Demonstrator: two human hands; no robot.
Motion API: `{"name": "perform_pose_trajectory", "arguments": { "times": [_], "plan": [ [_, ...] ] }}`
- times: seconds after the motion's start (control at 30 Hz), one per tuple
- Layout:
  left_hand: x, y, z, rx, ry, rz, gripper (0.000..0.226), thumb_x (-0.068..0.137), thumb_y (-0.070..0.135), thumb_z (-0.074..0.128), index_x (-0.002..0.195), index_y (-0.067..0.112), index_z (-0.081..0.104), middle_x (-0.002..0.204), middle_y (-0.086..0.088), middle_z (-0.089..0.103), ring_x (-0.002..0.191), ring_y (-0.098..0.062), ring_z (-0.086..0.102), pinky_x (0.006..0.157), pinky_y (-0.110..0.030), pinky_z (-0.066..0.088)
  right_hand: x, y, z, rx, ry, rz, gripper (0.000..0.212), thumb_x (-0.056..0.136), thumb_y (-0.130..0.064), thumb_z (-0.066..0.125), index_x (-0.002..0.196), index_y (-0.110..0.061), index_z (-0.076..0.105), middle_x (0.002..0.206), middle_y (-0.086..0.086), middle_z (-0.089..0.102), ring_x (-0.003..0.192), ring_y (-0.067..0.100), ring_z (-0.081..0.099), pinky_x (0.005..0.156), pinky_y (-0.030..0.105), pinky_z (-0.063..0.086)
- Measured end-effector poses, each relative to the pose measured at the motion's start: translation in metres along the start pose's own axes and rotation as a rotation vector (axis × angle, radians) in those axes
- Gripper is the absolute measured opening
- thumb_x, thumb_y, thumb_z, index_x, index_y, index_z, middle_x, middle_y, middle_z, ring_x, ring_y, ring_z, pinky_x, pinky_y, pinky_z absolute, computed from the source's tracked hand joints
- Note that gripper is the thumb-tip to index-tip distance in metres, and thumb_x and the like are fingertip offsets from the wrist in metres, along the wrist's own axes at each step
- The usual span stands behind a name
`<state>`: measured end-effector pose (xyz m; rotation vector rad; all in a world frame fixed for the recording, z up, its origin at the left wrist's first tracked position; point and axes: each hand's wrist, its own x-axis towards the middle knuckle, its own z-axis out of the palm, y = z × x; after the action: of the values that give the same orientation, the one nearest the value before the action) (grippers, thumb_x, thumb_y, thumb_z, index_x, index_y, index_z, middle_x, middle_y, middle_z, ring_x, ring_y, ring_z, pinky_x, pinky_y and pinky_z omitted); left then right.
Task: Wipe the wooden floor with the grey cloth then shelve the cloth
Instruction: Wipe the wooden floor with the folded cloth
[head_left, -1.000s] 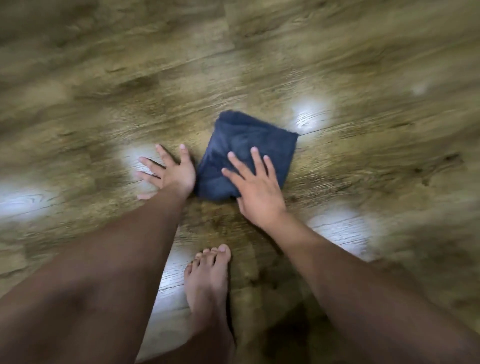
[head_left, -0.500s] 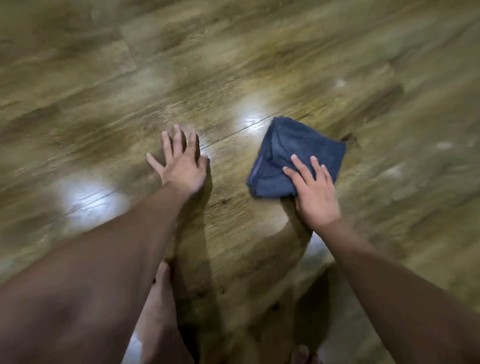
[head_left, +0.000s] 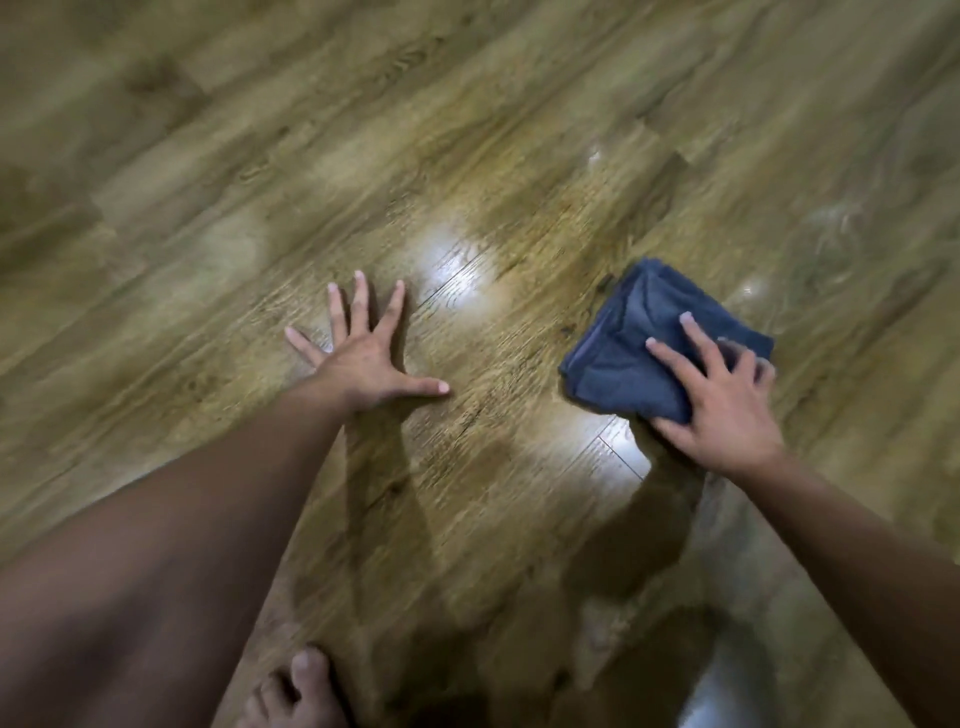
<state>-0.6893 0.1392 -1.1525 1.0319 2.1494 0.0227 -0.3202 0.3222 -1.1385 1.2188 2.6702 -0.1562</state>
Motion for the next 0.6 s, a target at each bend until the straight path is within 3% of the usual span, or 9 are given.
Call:
{"name": "perform_pose_trajectory", "arguments": {
  "times": [0.1, 0.2, 0.3, 0.4, 0.5, 0.6],
  "plan": [
    [0.011, 0.002, 0.001, 0.036, -0.027, 0.01, 0.15, 0.028, 0.103, 0.06, 0.137, 0.062, -0.034, 0.138, 0.014, -0.062, 0.125, -0.022, -0.06, 0.081, -0.073, -0.035, 0.019, -0.014, 0.007, 0.11, -0.05, 0.126, 0.089, 0.076, -0.072, 0.046, 0.155, -0.051, 0.013, 0.17, -0.001, 0.001, 0.152, 0.043, 0.006, 0.114, 0.066, 0.014],
    [0.017, -0.001, -0.001, 0.05, -0.08, 0.001, 0.148, 0.028, 0.103, 0.06, 0.133, 0.064, -0.037, 0.132, 0.017, -0.065, 0.122, -0.023, -0.062, 0.077, -0.073, -0.034, 0.049, -0.058, 0.011, 0.278, -0.016, 0.328, 0.084, 0.086, -0.053, 0.06, 0.156, -0.048, 0.014, 0.17, -0.005, -0.003, 0.152, 0.046, -0.007, 0.116, 0.07, 0.004],
    [0.023, -0.004, -0.002, 0.008, -0.108, -0.029, 0.115, 0.048, 0.108, 0.034, 0.134, 0.068, -0.031, 0.138, 0.02, -0.061, 0.128, -0.023, -0.057, 0.087, -0.079, -0.028, 0.073, -0.113, 0.006, 0.34, 0.016, 0.454, 0.081, 0.088, -0.046, 0.06, 0.157, -0.046, 0.018, 0.17, -0.008, -0.005, 0.151, 0.05, -0.01, 0.116, 0.071, 0.0],
    [0.028, 0.001, 0.005, -0.104, -0.005, -0.108, 0.087, 0.056, 0.105, 0.0, 0.136, 0.075, -0.013, 0.154, 0.023, -0.041, 0.137, -0.015, -0.048, 0.092, -0.074, -0.032, 0.083, -0.156, 0.003, 0.311, 0.03, 0.335, 0.085, 0.084, -0.044, 0.063, 0.157, -0.043, 0.02, 0.17, -0.007, -0.006, 0.15, 0.051, -0.011, 0.117, 0.07, -0.002],
    [0.034, 0.006, 0.014, -0.18, 0.241, -0.146, 0.08, 0.068, 0.099, 0.0, 0.139, 0.069, 0.02, 0.166, 0.017, -0.004, 0.151, -0.017, -0.023, 0.094, -0.07, -0.032, 0.074, -0.185, 0.007, 0.246, 0.04, 0.139, 0.089, 0.081, -0.046, 0.067, 0.157, -0.041, 0.022, 0.17, -0.007, -0.005, 0.151, 0.049, -0.011, 0.119, 0.067, -0.005],
    [0.046, 0.017, 0.015, -0.132, 0.523, -0.192, 0.075, 0.081, 0.086, 0.008, 0.124, 0.042, 0.052, 0.147, -0.011, 0.036, 0.142, -0.035, 0.021, 0.11, -0.074, 0.0, 0.058, -0.2, 0.017, 0.182, 0.082, -0.017, 0.091, 0.079, -0.045, 0.072, 0.157, -0.036, 0.026, 0.17, -0.006, 0.001, 0.152, 0.047, -0.008, 0.12, 0.064, -0.004]
  ]
}}
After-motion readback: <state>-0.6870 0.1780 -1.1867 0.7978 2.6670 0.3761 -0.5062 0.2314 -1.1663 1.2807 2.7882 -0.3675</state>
